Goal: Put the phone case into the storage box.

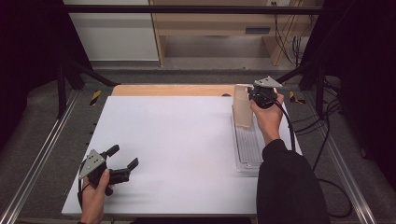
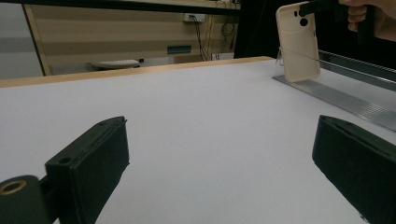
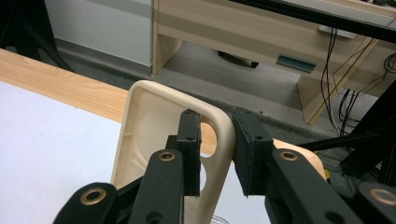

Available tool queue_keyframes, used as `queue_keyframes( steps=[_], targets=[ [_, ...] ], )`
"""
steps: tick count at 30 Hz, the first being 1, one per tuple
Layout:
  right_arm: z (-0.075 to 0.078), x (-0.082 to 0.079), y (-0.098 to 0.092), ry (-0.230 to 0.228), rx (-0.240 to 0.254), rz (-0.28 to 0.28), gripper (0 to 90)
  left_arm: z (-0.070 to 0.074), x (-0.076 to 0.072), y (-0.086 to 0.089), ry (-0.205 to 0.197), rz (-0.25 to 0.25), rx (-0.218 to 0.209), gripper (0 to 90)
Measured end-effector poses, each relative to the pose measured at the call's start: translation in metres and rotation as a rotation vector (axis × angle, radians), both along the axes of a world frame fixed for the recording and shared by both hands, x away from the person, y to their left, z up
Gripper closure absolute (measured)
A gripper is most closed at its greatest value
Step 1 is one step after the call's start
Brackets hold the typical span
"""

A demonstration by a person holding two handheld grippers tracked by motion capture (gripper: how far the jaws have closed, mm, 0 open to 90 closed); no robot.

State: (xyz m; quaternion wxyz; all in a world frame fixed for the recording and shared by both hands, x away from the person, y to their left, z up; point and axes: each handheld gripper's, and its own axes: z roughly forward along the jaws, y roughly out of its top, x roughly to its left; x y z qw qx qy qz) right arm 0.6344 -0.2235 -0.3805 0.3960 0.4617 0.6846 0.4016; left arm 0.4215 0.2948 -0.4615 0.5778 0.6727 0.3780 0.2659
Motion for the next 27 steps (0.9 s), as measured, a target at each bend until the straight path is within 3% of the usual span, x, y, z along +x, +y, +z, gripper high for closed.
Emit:
queue_keyframes(
  steps=[16, 27],
  targets=[
    [-0.0003, -0.0001, -0.0001, 0.002, 0.015, 0.004, 72.9, 0.0001, -0.0002, -0.0003, 0.0, -0.002, 0.002, 3.5],
    [-0.0005, 0.0012, 0.0005, 0.001, 0.041, -0.011, 57.7, 0.0004, -0.0004, 0.0, -0.002, -0.001, 0.002, 3.4]
  ],
)
